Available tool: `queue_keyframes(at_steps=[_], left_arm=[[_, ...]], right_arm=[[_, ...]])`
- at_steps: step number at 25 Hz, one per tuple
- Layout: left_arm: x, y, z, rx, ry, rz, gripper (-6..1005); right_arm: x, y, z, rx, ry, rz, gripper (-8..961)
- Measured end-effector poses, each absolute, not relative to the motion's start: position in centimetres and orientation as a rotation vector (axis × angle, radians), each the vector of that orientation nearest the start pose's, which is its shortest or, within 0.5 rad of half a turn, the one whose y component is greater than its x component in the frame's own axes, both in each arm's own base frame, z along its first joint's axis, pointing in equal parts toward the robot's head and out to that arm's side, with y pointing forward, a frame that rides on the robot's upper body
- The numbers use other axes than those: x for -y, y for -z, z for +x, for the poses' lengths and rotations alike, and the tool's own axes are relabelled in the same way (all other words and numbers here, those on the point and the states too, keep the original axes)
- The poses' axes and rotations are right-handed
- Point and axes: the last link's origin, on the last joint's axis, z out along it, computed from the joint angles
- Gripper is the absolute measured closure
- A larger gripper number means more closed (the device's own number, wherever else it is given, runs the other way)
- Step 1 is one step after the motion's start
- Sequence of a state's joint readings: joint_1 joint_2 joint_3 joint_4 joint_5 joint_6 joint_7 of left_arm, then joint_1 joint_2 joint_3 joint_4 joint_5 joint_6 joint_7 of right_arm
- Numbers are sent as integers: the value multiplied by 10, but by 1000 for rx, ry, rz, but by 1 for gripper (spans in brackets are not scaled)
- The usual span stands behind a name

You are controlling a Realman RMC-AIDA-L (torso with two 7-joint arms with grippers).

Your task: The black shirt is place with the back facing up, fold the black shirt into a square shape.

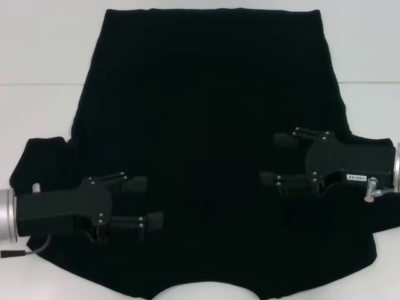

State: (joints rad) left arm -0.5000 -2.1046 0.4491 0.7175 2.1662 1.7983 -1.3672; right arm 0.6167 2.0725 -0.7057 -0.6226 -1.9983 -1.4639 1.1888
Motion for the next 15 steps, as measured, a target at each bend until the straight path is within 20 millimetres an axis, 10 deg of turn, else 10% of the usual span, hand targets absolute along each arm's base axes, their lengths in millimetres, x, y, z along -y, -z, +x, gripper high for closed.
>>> queue_keyframes(at_steps=[15], left_arm=[[-327,-68,-323,1525,604,-2175,102]], right_arm=[[-370,14,235,-421,-637,-2698,28]])
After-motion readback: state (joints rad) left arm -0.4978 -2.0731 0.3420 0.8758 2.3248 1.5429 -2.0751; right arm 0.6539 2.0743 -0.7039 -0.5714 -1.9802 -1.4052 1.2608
